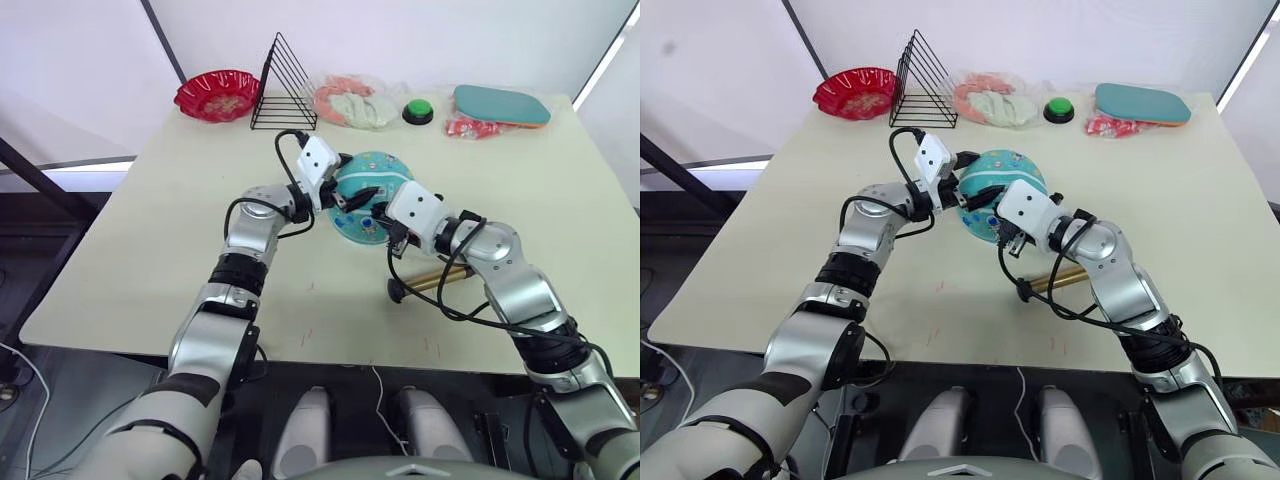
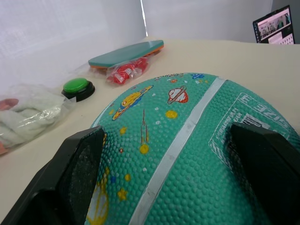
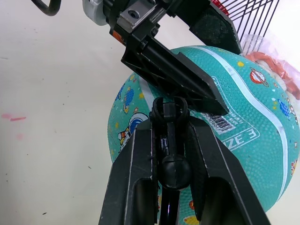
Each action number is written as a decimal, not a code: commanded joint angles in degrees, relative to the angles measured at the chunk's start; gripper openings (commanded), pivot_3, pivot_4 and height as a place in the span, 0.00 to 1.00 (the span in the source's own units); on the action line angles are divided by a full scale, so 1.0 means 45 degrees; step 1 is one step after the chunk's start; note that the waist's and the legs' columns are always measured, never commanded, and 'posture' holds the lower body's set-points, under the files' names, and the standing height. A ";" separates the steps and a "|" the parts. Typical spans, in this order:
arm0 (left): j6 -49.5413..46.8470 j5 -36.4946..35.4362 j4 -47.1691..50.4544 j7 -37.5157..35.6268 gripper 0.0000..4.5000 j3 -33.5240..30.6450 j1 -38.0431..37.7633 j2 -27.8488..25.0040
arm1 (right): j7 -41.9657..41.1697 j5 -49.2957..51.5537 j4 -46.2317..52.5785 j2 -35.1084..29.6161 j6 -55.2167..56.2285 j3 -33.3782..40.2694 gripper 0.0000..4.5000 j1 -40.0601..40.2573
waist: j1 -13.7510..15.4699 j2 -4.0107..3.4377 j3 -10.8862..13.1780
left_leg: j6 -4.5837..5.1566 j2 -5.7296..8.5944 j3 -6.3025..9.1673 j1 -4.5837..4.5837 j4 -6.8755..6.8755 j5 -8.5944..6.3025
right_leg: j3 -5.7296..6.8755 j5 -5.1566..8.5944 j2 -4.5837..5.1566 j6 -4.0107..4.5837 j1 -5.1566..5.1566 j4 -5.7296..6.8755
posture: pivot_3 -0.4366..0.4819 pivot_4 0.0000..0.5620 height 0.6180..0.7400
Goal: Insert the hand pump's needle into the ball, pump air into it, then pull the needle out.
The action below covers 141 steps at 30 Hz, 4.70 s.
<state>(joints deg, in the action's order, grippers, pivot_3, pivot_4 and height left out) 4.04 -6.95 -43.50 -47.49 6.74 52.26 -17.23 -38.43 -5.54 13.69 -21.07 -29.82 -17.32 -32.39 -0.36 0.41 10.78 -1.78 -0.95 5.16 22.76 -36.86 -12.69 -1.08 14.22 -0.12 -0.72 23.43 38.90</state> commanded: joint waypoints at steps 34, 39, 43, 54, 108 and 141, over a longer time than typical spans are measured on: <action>-0.0681 0.1611 -0.2704 0.0480 1.00 0.0893 -0.1241 -0.0276 | -0.0065 0.1690 0.3664 -0.0464 0.0471 0.0924 0.06 -0.0331 | -0.0368 -0.0024 -0.0607 | -0.0081 -0.0067 0.0067 -0.0454 0.0213 -0.0056 | 0.0414 0.0069 0.0438 0.0075 -0.0422 -0.0250 | 0.48 0.27 1.00; -0.0853 0.0144 -0.1082 -0.0126 1.00 -0.0487 -0.1613 -0.0475 | 0.0002 0.1876 0.3429 -0.0831 0.0419 0.1476 0.06 -0.0352 | -0.0393 -0.0040 -0.0580 | -0.0034 -0.0057 -0.0002 -0.0459 0.0342 -0.0023 | 0.0497 0.0070 0.0430 0.0079 -0.0395 -0.0229 | 0.48 0.27 1.00; -0.1890 -0.1703 0.1658 -0.0841 1.00 -0.1728 -0.2354 -0.0590 | -0.0096 0.2134 0.2714 -0.1113 0.0585 0.2067 0.06 -0.0808 | -0.0476 -0.0061 -0.0505 | -0.0007 -0.0092 -0.0003 -0.0446 0.0391 -0.0007 | 0.0479 0.0074 0.0290 0.0084 -0.0348 -0.0224 | 0.48 0.27 1.00; -0.6685 -0.5476 0.8370 -0.1039 1.00 -0.3501 -0.4098 -0.1808 | -0.0479 0.2195 -0.1014 -0.1906 0.2323 0.2559 0.06 -0.2123 | -0.0436 -0.0031 -0.0063 | -0.0024 -0.0105 -0.0049 -0.0155 0.0394 0.0009 | 0.0404 0.0067 0.0242 0.0083 -0.0031 -0.0189 | 0.48 0.27 1.00; -0.9264 -0.8914 1.6663 -0.0804 1.00 -0.4391 -1.2596 -0.4737 | -0.3440 0.5312 0.1104 -0.4782 -0.1358 0.3684 0.98 0.3016 | -0.0426 -0.0004 0.0057 | -0.0025 -0.0117 -0.0192 -0.0171 0.0310 0.0009 | 0.0270 0.0064 0.0235 0.0088 0.0052 -0.0032 | 0.48 0.27 1.00; -0.6737 -0.7701 1.5120 -0.0934 1.00 -0.6539 -1.6701 -0.3993 | -0.7050 0.7660 -0.2758 -0.4920 0.5295 0.9484 0.98 1.0180 | -0.0393 0.0070 0.0083 | -0.0025 -0.0134 -0.0239 -0.0184 0.0253 0.0004 | 0.0244 0.0096 0.0236 0.0139 0.0040 -0.0017 | 0.48 0.27 1.00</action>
<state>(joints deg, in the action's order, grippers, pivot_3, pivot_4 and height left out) -27.92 -41.74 24.03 -50.76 -20.69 -22.17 -34.67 -69.18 29.04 1.73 -42.50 -9.13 22.53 12.77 -2.13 0.72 11.16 -1.89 -1.55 4.04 21.92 -35.74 -12.67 -0.02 14.65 0.95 -0.10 23.61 38.83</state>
